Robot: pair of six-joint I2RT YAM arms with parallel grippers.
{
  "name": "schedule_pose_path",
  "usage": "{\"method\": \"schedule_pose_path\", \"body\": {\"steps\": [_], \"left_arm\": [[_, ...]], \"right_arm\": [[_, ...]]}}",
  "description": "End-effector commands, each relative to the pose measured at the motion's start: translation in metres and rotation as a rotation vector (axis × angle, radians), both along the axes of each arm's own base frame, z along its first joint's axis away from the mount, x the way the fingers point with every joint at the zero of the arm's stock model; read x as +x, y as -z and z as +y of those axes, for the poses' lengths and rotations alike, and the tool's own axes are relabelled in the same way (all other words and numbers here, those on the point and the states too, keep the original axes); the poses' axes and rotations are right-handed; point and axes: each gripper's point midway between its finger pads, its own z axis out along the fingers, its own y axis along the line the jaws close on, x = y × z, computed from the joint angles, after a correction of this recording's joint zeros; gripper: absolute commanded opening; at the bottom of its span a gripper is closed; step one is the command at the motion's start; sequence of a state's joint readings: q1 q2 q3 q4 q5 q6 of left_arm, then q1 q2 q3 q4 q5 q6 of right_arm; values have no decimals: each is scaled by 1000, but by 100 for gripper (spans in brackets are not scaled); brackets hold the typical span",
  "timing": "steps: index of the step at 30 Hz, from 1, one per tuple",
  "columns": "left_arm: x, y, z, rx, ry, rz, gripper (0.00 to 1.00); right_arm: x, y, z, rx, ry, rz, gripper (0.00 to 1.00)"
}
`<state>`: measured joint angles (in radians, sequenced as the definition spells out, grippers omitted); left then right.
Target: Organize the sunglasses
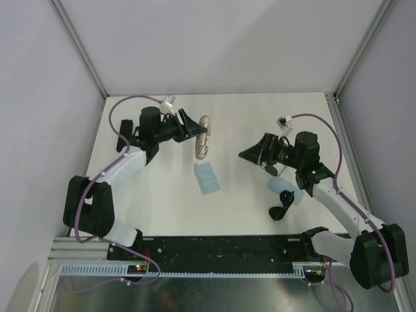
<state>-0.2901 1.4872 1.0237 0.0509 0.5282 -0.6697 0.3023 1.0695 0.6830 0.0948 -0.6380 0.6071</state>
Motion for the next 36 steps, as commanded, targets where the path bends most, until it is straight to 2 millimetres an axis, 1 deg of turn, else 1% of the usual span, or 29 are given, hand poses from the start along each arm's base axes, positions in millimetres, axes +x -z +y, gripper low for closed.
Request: {"method": "schedule_pose_path", "body": {"steps": [1,4,6,9,12,17,19,23,31,33,36], "left_arm": [[-34,-91,-38,-366,200,-120,26],[-49,-118,-52,-450,237,-160,26],[-59,-132,-59,-504,260,-178,26],[-72,-149,-68,-581,298,-186,26],[-81,-160,-74,-635,328,-183,27],[-88,-165,-80,-665,352,-177,27],[-90,-166,-81,-672,360,-175,27],[-95,-166,-84,-684,371,-166,27],[-104,-164,-88,-693,388,-153,27],[-106,-163,-89,-692,394,-150,27],[-110,-162,-91,-691,402,-146,27]], "right_arm": [[-7,-80,26,247,-154,-149,99],[-11,-103,34,350,-200,-165,99],[-10,-111,38,399,-218,-162,99],[-10,-117,42,444,-237,-160,99],[-11,-120,46,460,-248,-167,99],[-17,-121,53,458,-266,-186,99],[-20,-123,56,465,-282,-189,97],[-28,-130,60,492,-319,-206,95],[-34,-133,67,493,-340,-209,92],[-33,-131,69,481,-335,-205,89],[-34,-130,71,473,-335,-203,82]]}}
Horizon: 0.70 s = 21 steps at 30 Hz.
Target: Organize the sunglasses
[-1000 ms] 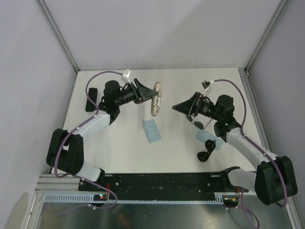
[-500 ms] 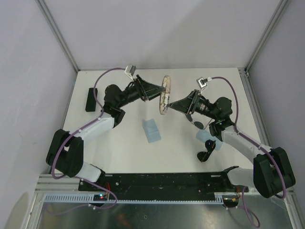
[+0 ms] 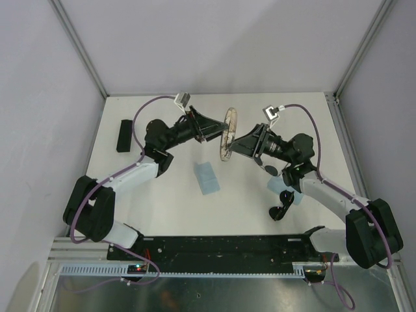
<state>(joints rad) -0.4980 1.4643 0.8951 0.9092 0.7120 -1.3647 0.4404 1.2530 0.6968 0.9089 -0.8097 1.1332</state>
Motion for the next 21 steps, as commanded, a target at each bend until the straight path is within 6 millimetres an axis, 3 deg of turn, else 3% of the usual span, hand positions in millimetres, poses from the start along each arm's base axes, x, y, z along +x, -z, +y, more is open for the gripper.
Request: {"method": "schedule_pose_path", "body": {"steps": [1,12,21], "left_arm": [[-19,-21,1,-47,27,-65,27],[-21,-11,2,-23,20,-78,25],[-3,43,1,156,-85,-42,22]], "right_arm": [[-3,-21,3,18,-3,-78,80],[4,-11,-1,-44,73,-59,56],[32,34,-11,-276,245,12,49]]}}
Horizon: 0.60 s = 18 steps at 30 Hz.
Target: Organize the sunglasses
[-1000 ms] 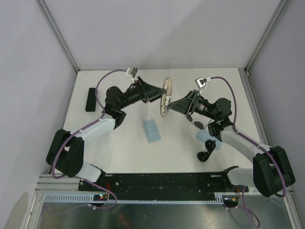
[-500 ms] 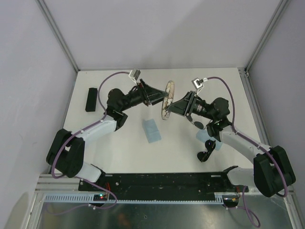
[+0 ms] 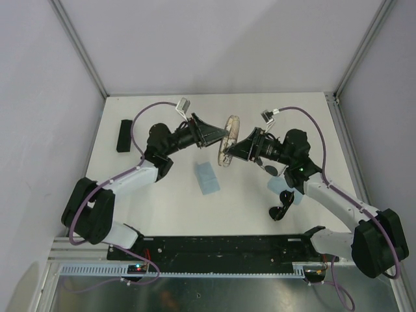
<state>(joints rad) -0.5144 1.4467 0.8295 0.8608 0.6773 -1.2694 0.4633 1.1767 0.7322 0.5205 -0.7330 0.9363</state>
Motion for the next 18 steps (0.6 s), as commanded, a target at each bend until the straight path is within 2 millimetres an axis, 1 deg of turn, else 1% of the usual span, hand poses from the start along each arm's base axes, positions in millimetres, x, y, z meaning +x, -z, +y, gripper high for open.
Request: {"method": "schedule_pose_path", "body": {"steps": [1,5,8,11,14,17,18], "left_arm": [[1,17,3,112,-69,-44,22],[14,41,5,255,-168,-48,22],[24,65,8,385,-255,-42,22],[30,85,12,489,-324,-32,22],[37,102,17,568,-391,-21,22],[41,114,21,636,-432,-19,22],[41,117,22,650,-435,-15,22]], "right_arm": [[29,10,-12,-146,170,-52,49],[40,36,-16,-259,247,-1,49],[47,55,-16,-343,296,27,49],[52,69,-15,-399,330,47,51],[55,81,-15,-445,350,62,53],[59,89,-14,-474,369,66,59],[59,91,-14,-479,369,67,63]]}}
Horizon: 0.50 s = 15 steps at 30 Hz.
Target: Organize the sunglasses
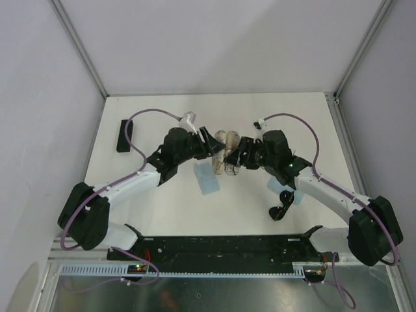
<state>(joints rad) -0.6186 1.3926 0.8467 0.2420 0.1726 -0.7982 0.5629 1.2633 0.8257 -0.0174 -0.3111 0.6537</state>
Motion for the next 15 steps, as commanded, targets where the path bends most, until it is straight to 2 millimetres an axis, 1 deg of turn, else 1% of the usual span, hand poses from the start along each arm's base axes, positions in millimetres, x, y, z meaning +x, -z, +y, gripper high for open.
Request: {"method": "schedule_pose_path", "body": {"steps": [1,4,5,6,9,13,15], "left_arm": [[5,2,1,111,-41,-40,22],[4,8,-1,114,-32,-23,22],[4,10,-2,111,-24,-15,22],[3,10,-4,102,-11,-7,22],[4,6,-3,61,12,7,22],[1,-9,0,-11,53,1,22],[-1,-19,4,-48,73,-6,23]], "right_arm": [[25,-20,-1,-39,68,-116,67],[23,-19,1,-31,47,-107,89],[22,-20,0,-25,42,-106,94],[21,-23,0,-14,30,-105,97],[18,-24,-7,1,11,-81,99],[15,-33,-24,35,-20,-75,99],[13,-40,-34,69,-39,-89,99]]}}
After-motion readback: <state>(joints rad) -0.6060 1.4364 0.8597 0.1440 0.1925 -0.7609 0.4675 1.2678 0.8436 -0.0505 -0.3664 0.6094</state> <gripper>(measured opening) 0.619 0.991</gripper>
